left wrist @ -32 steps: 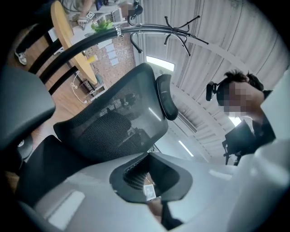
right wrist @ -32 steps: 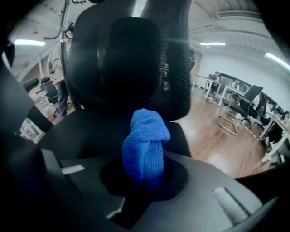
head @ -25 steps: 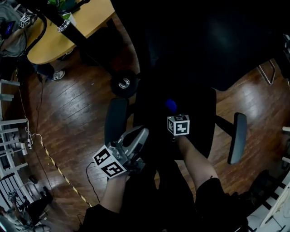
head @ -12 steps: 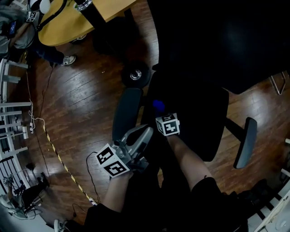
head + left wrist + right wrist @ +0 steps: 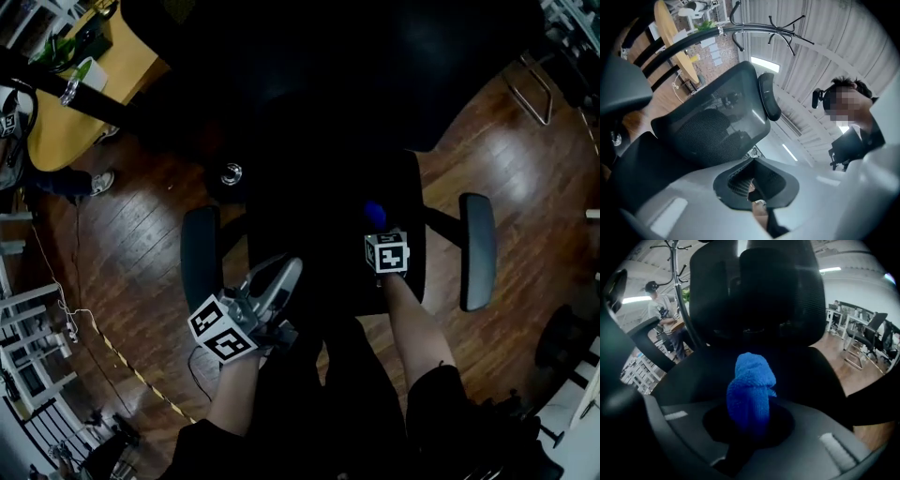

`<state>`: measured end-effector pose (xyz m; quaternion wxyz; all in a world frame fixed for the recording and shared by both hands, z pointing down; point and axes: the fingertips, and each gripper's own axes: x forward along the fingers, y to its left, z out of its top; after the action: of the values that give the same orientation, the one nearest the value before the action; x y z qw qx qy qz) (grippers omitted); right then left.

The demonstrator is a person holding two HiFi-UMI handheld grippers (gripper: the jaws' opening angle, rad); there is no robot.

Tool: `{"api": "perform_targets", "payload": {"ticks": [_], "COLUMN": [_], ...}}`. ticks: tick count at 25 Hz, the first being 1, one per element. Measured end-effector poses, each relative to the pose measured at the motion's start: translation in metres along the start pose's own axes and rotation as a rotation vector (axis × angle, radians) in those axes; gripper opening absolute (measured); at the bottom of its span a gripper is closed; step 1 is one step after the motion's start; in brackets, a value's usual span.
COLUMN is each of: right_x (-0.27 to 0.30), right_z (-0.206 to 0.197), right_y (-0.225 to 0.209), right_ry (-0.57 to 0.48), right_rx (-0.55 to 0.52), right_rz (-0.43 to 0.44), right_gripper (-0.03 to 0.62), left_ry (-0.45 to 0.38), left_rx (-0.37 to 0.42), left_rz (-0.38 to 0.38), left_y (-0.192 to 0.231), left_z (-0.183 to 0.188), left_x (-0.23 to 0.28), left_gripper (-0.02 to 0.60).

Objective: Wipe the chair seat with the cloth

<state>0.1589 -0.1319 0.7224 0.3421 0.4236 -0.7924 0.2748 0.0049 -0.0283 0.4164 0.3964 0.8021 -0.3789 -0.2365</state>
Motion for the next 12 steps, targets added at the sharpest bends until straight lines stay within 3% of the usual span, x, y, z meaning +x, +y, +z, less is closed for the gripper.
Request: {"api": "perform_targets", "payload": {"ticks": [5, 8, 12], "right_x": [-0.053, -0.062, -0.058], "right_z": [-0.018, -0.029, -0.036], "right_y": [-0.087, -0.105, -0.108], "right_ry": [0.004, -0.007, -0.010], "right_rx": [0.097, 0.156, 0.159], "right_rz": [-0.149, -0.152, -0.143], "right_gripper": [0.037, 0.037, 0.037], "left_ry": [0.073, 0.088, 0.069], "left_rx": [-0.005, -0.006, 0.005], "left_rz": [-0.064, -0.078, -0.067], "left_y": [-0.018, -0.020, -0.016], "left_z": [-0.022, -0.027, -0.019], "left_x": [0.030, 0.034, 0.023], "left_gripper": [-0.008, -0.008, -0.008]}}
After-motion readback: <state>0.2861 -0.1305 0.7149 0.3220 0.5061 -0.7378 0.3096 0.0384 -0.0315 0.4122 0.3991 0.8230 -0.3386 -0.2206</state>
